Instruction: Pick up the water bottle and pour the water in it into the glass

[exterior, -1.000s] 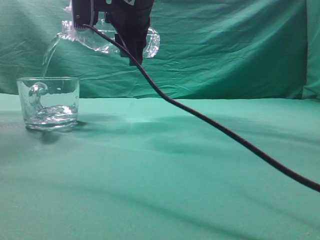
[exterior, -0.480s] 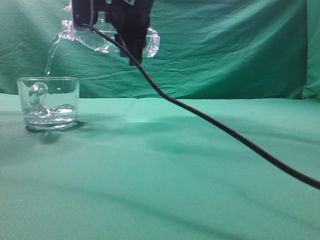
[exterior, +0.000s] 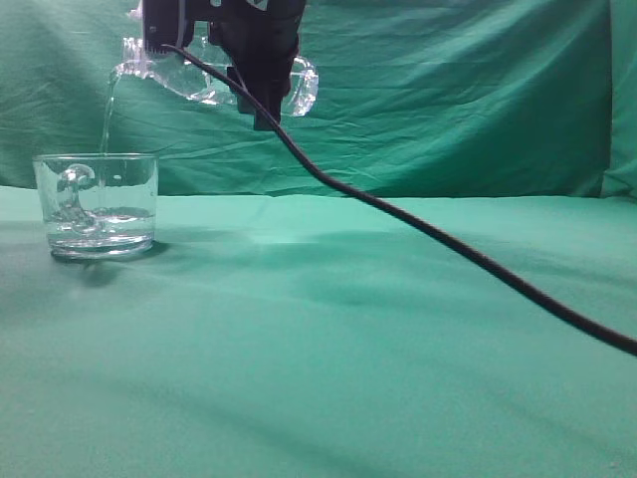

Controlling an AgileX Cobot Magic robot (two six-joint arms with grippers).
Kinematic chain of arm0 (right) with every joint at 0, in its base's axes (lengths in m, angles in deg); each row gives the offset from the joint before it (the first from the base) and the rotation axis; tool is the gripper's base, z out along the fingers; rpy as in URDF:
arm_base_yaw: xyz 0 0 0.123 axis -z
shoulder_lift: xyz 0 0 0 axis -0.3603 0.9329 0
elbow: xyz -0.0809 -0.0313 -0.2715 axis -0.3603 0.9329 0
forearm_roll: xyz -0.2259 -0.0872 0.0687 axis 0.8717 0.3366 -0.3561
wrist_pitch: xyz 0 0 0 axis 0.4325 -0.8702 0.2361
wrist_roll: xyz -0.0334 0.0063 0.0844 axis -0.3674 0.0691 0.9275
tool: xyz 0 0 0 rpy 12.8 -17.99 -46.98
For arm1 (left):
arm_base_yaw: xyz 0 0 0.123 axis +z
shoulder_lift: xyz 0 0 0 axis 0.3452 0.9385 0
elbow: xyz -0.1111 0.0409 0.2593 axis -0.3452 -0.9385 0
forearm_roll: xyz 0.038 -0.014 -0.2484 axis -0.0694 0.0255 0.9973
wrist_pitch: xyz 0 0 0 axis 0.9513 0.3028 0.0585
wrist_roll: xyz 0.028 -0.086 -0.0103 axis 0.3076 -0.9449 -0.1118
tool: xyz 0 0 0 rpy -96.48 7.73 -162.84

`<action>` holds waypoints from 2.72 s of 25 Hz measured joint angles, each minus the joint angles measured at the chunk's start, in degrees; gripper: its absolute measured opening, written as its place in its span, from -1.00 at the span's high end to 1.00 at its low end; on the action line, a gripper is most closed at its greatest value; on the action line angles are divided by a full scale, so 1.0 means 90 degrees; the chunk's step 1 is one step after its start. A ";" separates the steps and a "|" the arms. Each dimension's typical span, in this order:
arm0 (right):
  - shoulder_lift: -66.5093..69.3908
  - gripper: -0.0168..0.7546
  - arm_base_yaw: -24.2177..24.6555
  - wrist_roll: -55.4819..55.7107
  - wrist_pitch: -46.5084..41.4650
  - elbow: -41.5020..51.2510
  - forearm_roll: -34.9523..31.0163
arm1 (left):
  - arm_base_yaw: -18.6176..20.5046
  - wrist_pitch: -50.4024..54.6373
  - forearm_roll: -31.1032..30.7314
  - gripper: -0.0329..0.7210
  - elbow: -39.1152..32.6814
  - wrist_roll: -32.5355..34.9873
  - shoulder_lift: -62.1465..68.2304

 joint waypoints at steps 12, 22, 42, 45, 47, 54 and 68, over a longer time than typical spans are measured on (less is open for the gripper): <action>-0.0236 0.24 0.0000 0.2564 -0.0047 0.0000 -0.1330 | 0.0000 0.0000 0.0000 0.91 0.0000 0.0000 0.0000; -0.1787 0.24 0.0130 0.2886 -0.1201 0.0229 -0.4378 | 0.0000 0.0000 0.0000 0.91 0.0000 0.0000 0.0000; -0.4845 0.24 0.3295 0.3720 0.5061 0.6660 -0.4614 | 0.0000 0.0000 0.0000 0.91 0.0000 0.0000 0.0000; -0.4648 0.24 0.3539 0.3297 0.5632 0.6936 -0.4614 | 0.0000 0.0000 0.0000 0.91 0.0000 0.0000 0.0000; -0.4375 0.24 0.3568 0.2912 0.5801 0.6964 -0.4614 | 0.0000 0.0000 0.0000 0.91 0.0000 0.0000 0.0000; -0.3257 0.24 0.3568 0.2153 0.7080 0.6977 -0.4626 | 0.0000 0.0000 0.0000 0.91 0.0000 0.0000 0.0000; -0.1980 0.24 0.3568 0.1969 0.8089 0.6977 -0.4794 | 0.0000 0.0000 0.0000 0.91 0.0000 0.0000 0.0000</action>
